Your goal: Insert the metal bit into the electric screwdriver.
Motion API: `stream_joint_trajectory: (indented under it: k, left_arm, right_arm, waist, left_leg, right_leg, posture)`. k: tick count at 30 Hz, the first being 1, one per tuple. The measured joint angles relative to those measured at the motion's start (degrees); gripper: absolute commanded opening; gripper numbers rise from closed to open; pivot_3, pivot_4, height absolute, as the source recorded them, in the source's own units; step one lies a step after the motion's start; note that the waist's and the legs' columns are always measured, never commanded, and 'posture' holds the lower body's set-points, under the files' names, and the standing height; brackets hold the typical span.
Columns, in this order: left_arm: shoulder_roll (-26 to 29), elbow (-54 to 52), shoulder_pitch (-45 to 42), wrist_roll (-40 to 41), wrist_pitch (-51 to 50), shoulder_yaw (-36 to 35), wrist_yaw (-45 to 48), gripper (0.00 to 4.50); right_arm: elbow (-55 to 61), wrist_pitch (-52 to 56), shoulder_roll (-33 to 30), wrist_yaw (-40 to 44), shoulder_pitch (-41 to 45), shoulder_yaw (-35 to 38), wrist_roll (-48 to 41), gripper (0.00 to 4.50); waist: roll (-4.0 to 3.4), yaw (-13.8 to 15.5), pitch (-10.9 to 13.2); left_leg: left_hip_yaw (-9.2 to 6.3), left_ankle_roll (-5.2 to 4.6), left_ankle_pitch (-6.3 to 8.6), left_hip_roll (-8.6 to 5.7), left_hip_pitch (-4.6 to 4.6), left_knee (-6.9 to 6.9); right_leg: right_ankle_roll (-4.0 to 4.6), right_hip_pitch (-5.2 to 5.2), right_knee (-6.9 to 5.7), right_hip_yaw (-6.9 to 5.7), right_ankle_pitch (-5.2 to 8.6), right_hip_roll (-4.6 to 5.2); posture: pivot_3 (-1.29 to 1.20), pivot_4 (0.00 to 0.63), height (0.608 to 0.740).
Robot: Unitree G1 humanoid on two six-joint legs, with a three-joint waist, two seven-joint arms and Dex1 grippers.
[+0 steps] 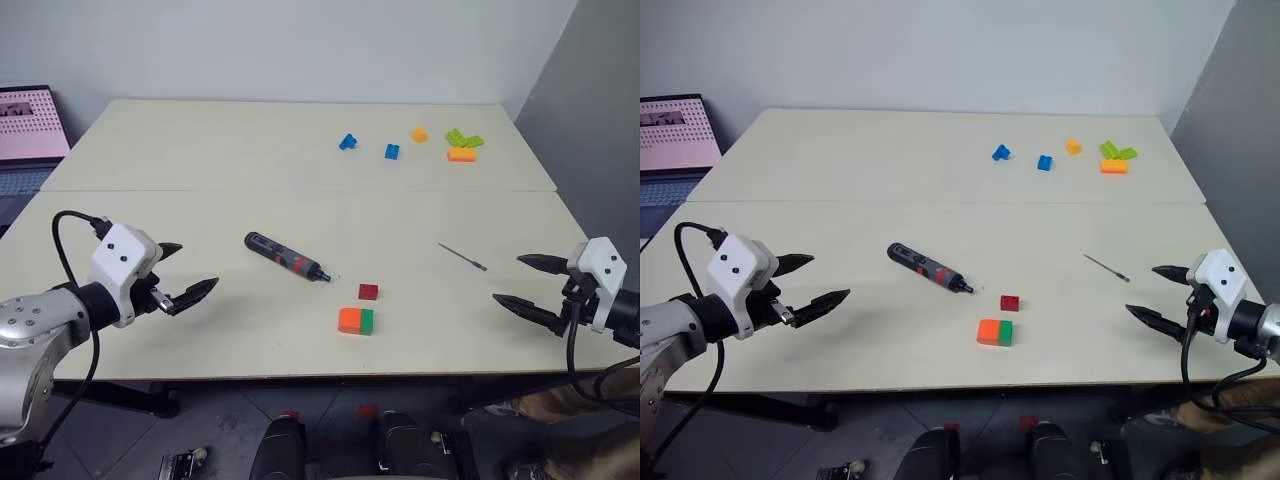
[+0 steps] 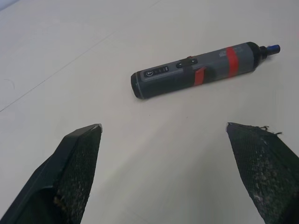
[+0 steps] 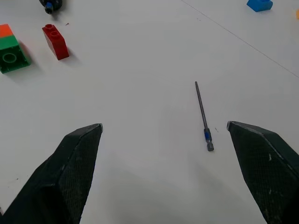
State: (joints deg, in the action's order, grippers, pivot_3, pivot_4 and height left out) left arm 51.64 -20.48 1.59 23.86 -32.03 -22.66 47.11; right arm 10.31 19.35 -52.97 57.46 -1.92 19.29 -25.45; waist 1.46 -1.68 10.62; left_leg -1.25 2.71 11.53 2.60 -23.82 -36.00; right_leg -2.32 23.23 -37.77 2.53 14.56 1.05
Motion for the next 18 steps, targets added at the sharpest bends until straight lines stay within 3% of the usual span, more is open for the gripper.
stream_joint_trajectory:
  k: [18]
  left_arm:
    - [-0.1, 1.0, -1.8, 0.4, 2.9, 0.0, 3.6, 4.44]
  right_arm:
    - [0.9, 1.3, 0.0, 0.1, 0.6, -0.2, -0.9, 4.50]
  waist:
    - [0.00, 0.0, 0.0]
  left_leg:
    - [0.04, 0.00, 0.00, 0.00, 0.00, 0.00]
  right_leg:
    - [0.00, 0.01, 0.00, 0.04, 0.00, 0.00]
  posture:
    - [0.00, 0.150, 0.740]
